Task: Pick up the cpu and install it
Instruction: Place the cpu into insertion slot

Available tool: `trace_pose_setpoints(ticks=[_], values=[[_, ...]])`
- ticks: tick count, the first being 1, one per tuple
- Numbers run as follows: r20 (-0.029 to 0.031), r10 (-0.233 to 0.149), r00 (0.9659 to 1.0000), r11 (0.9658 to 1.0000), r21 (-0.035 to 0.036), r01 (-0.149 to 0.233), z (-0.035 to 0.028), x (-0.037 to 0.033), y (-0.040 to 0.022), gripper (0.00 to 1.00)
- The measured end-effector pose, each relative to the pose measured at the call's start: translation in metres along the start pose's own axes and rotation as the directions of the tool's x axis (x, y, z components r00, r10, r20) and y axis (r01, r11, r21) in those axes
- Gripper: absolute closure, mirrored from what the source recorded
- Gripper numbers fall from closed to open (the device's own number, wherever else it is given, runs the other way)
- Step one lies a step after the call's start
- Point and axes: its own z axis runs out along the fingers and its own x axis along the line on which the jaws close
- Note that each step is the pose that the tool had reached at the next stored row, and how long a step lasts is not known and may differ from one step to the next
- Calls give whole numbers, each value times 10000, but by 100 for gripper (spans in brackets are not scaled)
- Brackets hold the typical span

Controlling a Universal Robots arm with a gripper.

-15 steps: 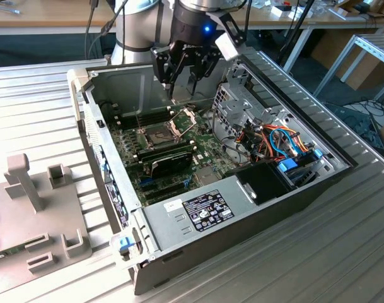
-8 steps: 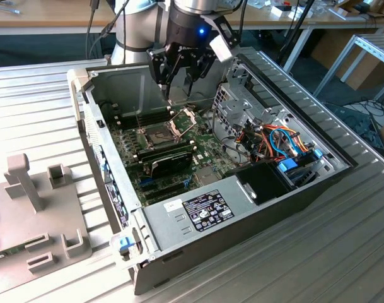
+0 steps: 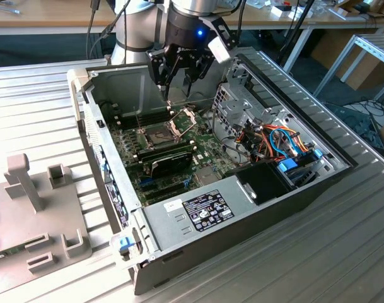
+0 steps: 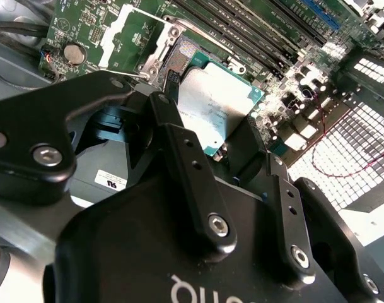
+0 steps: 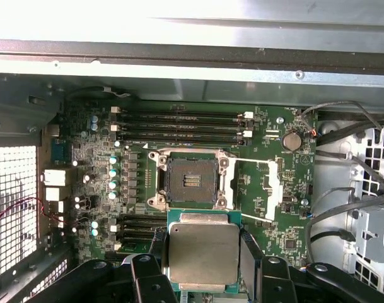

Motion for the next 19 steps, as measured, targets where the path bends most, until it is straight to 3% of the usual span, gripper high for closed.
trace_pose_setpoints(ticks=[7, 11, 16, 17, 19], values=[[0, 13, 10000, 10000, 0, -13, 1, 0, 2, 45], [-15, 547, 9985, 9985, -13, -547, 5, 0, 2, 45], [-41, 1403, 9901, 9901, -33, -1403, 10, 0, 2, 45], [-49, 1671, 9859, 9859, -39, -1671, 12, 0, 2, 45], [-58, 1951, 9808, 9808, -45, -1951, 13, 0, 2, 45]])
